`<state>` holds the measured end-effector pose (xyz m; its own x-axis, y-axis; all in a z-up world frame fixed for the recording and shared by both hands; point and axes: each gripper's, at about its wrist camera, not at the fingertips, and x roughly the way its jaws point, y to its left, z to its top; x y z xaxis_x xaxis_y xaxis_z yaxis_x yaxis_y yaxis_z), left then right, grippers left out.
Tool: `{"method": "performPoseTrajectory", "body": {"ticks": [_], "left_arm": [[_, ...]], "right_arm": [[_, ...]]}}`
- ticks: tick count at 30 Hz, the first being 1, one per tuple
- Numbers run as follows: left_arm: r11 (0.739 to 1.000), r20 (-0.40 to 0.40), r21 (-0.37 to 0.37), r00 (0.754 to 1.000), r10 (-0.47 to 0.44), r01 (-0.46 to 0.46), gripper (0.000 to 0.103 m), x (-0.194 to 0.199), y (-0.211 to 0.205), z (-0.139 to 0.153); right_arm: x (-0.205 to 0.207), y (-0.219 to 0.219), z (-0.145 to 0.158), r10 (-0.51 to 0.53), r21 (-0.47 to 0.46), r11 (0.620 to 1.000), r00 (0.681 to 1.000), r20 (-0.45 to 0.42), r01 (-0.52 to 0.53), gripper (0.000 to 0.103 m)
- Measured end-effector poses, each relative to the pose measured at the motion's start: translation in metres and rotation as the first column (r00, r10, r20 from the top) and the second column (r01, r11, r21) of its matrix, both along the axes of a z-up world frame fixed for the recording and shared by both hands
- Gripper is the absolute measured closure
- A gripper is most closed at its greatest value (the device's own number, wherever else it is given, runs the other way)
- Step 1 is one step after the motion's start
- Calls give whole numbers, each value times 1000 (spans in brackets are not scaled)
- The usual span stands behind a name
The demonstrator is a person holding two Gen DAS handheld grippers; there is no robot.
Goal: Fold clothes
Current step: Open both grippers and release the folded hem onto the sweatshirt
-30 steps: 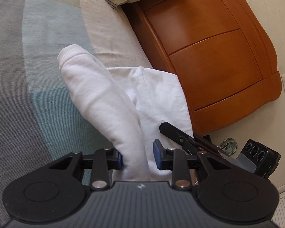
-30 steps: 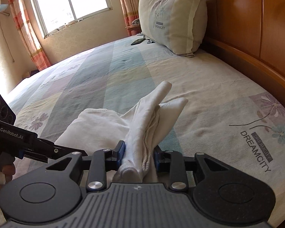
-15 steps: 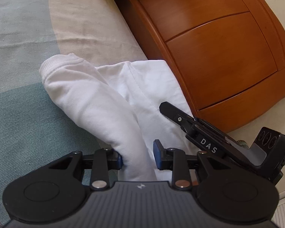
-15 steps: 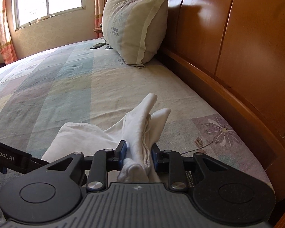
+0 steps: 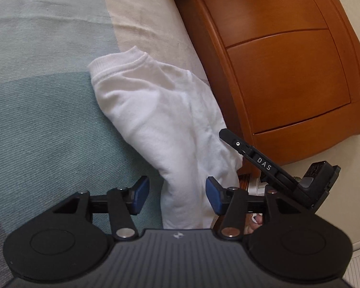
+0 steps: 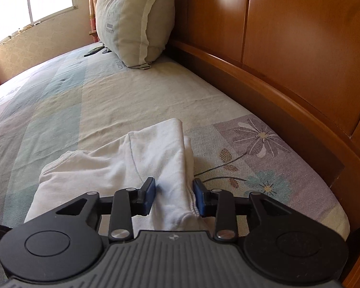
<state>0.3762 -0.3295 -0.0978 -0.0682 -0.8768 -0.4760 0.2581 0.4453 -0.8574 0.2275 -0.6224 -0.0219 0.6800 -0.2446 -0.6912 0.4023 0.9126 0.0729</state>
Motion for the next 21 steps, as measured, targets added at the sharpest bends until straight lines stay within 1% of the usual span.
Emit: {"method": "performPoseTrajectory", "body": {"ticks": [1, 3, 4, 6, 9, 10, 12, 13, 14, 15, 16, 18, 19, 20, 21], "left_arm": [[999, -14, -22, 999, 31, -31, 40, 3, 11, -2], [995, -41, -41, 995, 91, -93, 35, 11, 25, -8], [993, -63, -43, 992, 111, -114, 35, 14, 27, -13], [990, -135, -56, 983, 122, -130, 35, 23, 19, -27], [984, -144, -102, 981, 128, -143, 35, 30, 4, -34], [982, -137, -111, 981, 140, -156, 34, 34, -2, -34], [983, -122, -99, 982, 141, -154, 34, 41, -16, -33], [985, -106, -92, 985, 138, -148, 37, 44, -22, -31], [986, -53, -66, 987, 151, -154, 40, 47, -30, -24], [985, 5, -57, 987, 161, -160, 49, 49, -34, -16], [986, 55, -68, 986, 155, -152, 53, 50, -35, -6], [987, 135, -93, 981, 140, -128, 53, 51, -33, 15], [988, 178, -102, 975, 134, -118, 53, 51, -33, 25], [989, 252, -74, 958, 139, -124, 52, 49, -31, 36], [990, 324, -47, 935, 141, -133, 52, 46, -30, 47]], "right_arm": [[-3, -5, 1, -18, 0, 1000, 1000, -2, 18, 61], [-15, -3, 8, -30, 12, 999, 999, 42, 30, 57], [-22, -2, 11, -35, 18, 999, 997, 67, 34, 54], [-34, 1, 19, -44, 32, 999, 992, 116, 41, 45], [-53, 5, 30, -60, 52, 997, 980, 189, 50, 35], [-59, 6, 34, -65, 59, 997, 975, 213, 53, 34], [-74, 12, 34, -77, 104, 993, 966, 245, 52, 34], [-80, 15, 34, -82, 121, 991, 964, 253, 53, 34], [-86, 18, 33, -88, 129, 990, 962, 257, 56, 34], [-91, 20, 32, -88, 141, 989, 963, 255, 53, 34], [-95, 22, 31, -87, 153, 987, 964, 252, 49, 34], [-102, 28, 29, -76, 173, 984, 968, 240, 35, 34], [-104, 31, 27, -63, 188, 982, 971, 231, 19, 33], [-107, 35, 25, -47, 204, 979, 974, 222, 1, 31], [-106, 41, 22, -29, 212, 977, 977, 211, -17, 31]]}}
